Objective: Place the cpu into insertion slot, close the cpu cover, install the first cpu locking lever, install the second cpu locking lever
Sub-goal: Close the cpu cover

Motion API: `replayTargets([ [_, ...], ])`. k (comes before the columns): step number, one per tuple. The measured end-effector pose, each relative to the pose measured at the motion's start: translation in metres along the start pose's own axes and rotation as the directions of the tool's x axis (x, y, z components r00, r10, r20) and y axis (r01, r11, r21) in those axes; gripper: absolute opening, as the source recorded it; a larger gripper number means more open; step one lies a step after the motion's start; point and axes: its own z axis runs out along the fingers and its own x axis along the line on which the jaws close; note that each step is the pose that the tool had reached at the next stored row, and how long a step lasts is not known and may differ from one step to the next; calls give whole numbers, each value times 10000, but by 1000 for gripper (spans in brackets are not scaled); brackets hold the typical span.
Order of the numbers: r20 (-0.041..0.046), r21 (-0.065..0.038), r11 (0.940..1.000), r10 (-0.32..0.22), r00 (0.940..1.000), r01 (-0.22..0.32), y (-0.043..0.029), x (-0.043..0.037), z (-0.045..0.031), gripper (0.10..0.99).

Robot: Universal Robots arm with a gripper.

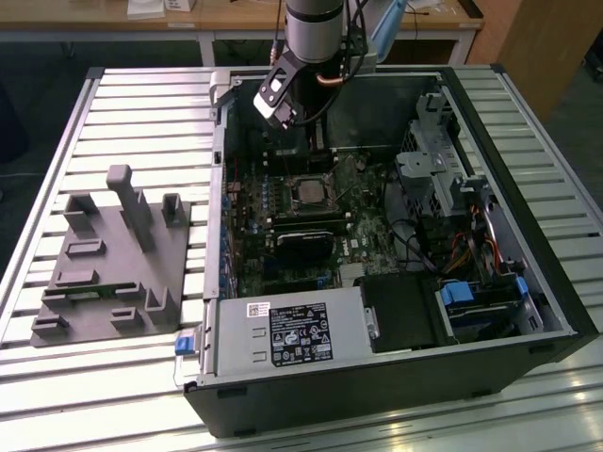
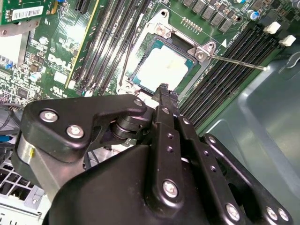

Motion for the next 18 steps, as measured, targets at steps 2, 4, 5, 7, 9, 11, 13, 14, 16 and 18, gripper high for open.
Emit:
replayTargets([
  [2,0,0,10000,0,10000,0,0,0,-1,106],
  [4,1,1,10000,0,10000,0,0,0,-3,106],
  [5,3,2,10000,0,10000,0,0,0,-6,106],
  [7,1,0,10000,0,10000,0,2,0,-24,106],
  [9,2,1,10000,0,10000,0,4,0,-49,106],
  [11,0,0,10000,0,10000,0,5,0,-64,106],
  [13,0,0,10000,0,10000,0,7,0,-79,106],
  [14,1,1,10000,0,10000,0,7,0,-87,106],
  [16,1,0,10000,0,10000,0,8,0,-97,106],
  [18,0,-1,10000,1,10000,-1,10,0,-116,106],
])
